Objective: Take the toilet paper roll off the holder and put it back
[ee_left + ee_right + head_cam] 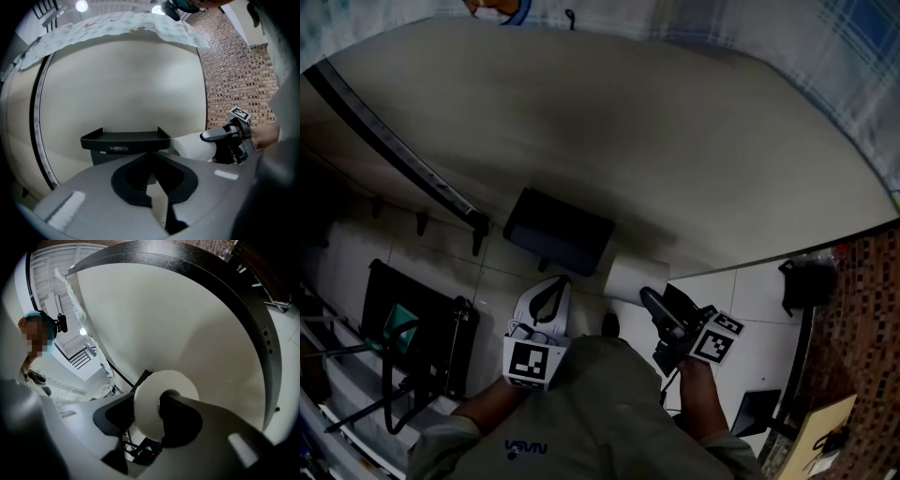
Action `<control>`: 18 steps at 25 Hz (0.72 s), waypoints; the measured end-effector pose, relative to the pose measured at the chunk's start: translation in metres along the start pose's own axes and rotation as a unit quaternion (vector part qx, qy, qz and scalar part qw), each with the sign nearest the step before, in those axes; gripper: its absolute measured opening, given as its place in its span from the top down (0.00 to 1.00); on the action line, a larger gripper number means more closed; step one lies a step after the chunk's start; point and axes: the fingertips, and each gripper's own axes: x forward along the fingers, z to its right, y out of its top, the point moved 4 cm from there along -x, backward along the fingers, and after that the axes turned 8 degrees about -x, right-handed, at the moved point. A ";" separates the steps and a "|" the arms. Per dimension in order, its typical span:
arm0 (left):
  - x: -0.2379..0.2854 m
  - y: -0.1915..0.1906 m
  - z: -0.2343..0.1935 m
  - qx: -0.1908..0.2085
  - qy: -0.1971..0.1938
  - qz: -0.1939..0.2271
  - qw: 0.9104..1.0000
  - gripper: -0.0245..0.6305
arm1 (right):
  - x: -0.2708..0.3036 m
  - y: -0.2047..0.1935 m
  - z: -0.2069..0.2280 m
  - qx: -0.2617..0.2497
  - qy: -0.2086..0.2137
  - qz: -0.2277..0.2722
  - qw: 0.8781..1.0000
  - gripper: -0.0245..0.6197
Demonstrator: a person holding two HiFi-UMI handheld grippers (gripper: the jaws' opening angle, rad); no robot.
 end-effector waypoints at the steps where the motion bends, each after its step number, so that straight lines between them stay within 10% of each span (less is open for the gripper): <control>1: 0.000 -0.001 0.000 -0.002 0.001 -0.001 1.000 0.96 | 0.000 -0.001 0.002 0.006 0.000 0.002 1.000 0.71; 18: 0.000 -0.005 0.001 -0.013 -0.011 -0.006 1.000 0.96 | 0.002 -0.007 0.006 0.041 -0.006 0.015 0.999 0.71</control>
